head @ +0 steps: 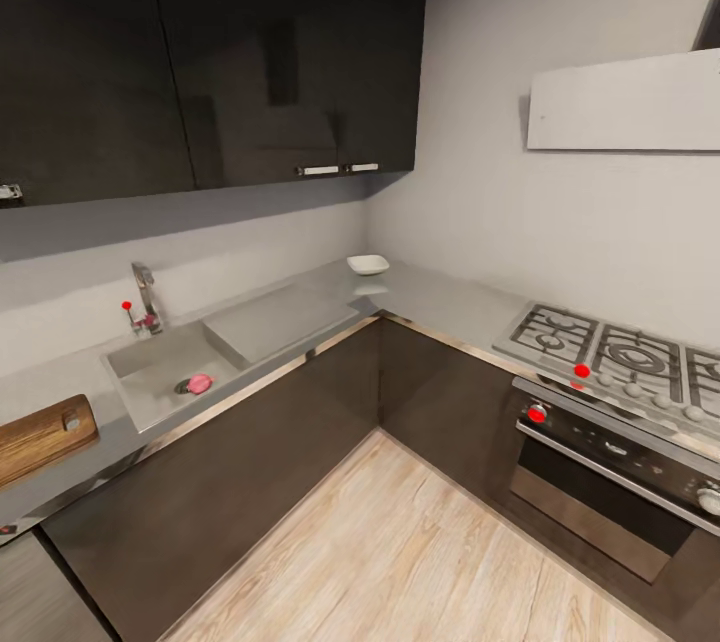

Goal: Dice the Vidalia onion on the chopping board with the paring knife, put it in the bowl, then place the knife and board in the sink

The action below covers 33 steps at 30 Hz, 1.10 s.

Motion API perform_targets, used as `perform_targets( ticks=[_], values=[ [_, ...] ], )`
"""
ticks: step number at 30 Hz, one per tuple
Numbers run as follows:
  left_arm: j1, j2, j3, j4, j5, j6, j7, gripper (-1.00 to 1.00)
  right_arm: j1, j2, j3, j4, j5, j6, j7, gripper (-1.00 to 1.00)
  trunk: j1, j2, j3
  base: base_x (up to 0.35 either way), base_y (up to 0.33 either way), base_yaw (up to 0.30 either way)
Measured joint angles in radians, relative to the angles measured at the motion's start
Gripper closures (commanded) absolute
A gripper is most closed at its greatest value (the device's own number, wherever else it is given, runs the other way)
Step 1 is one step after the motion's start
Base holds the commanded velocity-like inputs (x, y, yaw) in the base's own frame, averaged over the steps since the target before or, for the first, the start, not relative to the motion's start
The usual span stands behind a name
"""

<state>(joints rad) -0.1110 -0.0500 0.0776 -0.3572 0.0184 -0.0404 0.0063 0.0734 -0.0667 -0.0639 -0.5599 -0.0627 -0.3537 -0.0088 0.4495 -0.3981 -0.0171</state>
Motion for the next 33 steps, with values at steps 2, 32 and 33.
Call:
perform_targets(
  ticks=[2,32,33],
  values=[
    [-0.051,-0.009,-0.001,-0.004,-0.001,0.058,0.000,-1.00,0.000,0.000,0.000,0.001,0.000,0.000,0.000,-1.00,0.000,0.000,0.000,0.000,0.000,0.000],
    [-0.864,-0.102,-0.206,-0.538,0.001,0.999,0.000,-1.00,0.000,0.001,-0.001,0.004,-0.001,0.002,0.000,-1.00,0.000,0.000,0.000,0.000,0.000,0.000],
    [-0.896,-0.102,-0.207,-0.532,0.001,1.009,0.000,-1.00,0.000,0.001,-0.001,0.004,-0.001,0.002,0.000,-1.00,0.000,0.000,0.000,0.000,0.000,0.000]
  ],
)
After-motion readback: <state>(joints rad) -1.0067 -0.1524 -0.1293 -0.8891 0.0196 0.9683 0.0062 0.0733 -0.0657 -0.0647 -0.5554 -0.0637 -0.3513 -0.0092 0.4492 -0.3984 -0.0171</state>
